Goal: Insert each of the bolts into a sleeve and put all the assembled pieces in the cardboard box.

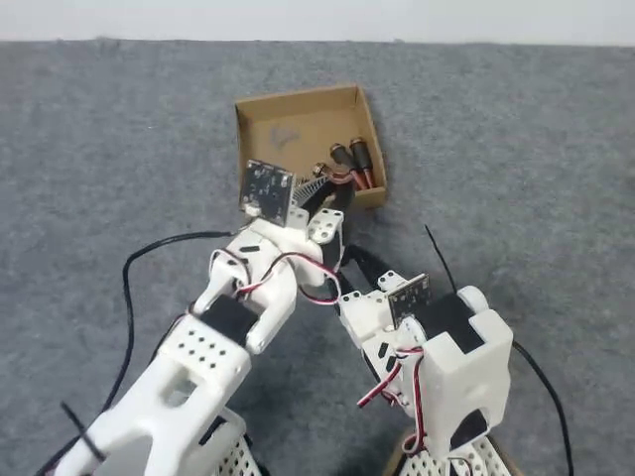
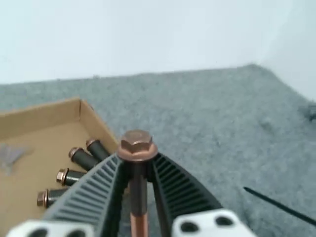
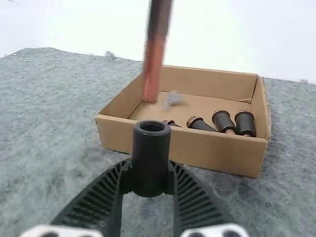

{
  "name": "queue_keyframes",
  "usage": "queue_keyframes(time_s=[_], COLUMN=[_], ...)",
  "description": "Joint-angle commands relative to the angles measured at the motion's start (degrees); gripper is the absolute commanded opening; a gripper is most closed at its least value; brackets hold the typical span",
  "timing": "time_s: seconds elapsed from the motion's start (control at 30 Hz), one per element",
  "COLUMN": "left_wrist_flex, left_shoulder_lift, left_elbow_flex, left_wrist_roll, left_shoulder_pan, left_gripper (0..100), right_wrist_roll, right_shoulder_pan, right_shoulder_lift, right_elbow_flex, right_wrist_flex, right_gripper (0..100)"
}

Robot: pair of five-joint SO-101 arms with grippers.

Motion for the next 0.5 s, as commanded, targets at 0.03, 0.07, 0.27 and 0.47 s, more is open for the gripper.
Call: queue_keyframes(time_s=[0.03,0.07,0.27,0.47], left_wrist_flex=[-1.67,-2.2,-5.98,-9.23], left_shoulder_lift=[-2.55,-1.85,4.13,8.18], left_elbow_flex=[0.66,0.75,0.66,0.75], left_wrist_roll=[0.53,0.53,0.53,0.53], left_shoulder_pan=[0.7,0.7,0.62,0.62], left_gripper=[1,1,1,1], right_wrist_roll=[1.14,1.14,1.14,1.14], right_shoulder_pan=[0.84,0.84,1.27,1.36], right_shoulder_lift=[-0.4,-0.4,-0.4,-0.4], right_elbow_flex=[1.32,1.32,1.32,1.32], right_wrist_flex=[-0.13,-0.13,-0.13,-0.13], right_gripper=[0.6,0.6,0.6,0.6])
